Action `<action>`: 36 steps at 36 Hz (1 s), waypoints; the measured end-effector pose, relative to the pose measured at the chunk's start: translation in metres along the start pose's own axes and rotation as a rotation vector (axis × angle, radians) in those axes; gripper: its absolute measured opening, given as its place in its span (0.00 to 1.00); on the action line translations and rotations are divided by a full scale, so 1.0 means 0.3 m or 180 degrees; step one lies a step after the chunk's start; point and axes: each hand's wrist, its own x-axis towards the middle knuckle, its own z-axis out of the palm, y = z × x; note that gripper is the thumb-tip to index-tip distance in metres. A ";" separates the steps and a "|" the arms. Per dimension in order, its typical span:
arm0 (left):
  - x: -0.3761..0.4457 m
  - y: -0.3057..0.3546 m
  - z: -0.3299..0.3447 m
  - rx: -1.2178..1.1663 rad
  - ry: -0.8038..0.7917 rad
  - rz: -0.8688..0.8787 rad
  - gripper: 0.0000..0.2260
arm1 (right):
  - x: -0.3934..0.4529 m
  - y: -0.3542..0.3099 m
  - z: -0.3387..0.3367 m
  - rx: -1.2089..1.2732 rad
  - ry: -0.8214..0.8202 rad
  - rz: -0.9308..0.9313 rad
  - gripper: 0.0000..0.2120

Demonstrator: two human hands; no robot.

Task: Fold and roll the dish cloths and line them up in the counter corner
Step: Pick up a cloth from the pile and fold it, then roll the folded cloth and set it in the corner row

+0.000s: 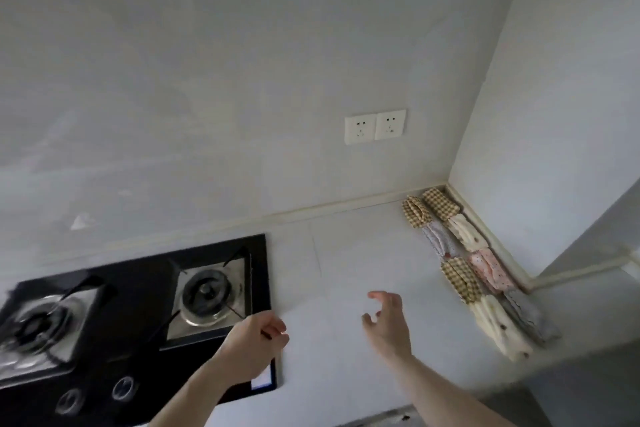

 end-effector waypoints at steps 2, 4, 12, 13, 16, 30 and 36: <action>-0.086 -0.097 -0.047 -0.0096 0.0186 -0.0116 0.04 | -0.055 -0.122 0.083 0.0107 -0.0202 -0.0290 0.17; -0.187 -0.195 -0.093 -0.0187 0.0391 -0.0272 0.06 | -0.127 -0.244 0.168 0.0211 -0.0425 -0.0566 0.17; -0.668 -0.597 -0.306 -0.0631 0.1172 -0.0689 0.08 | -0.516 -0.638 0.492 0.0522 -0.1386 -0.1319 0.17; -0.728 -0.652 -0.335 -0.0616 0.1282 -0.0735 0.08 | -0.567 -0.677 0.534 0.0517 -0.1494 -0.1389 0.17; -0.872 -0.789 -0.411 -0.0590 0.1585 -0.0844 0.08 | -0.697 -0.768 0.638 0.0520 -0.1806 -0.1592 0.17; -1.213 -1.300 -0.595 -0.1037 0.2202 -0.1331 0.07 | -1.026 -1.141 1.075 0.0204 -0.2745 -0.2186 0.15; -1.242 -1.497 -0.723 -0.0926 0.2252 -0.1521 0.08 | -1.069 -1.282 1.309 0.0145 -0.2941 -0.2130 0.16</action>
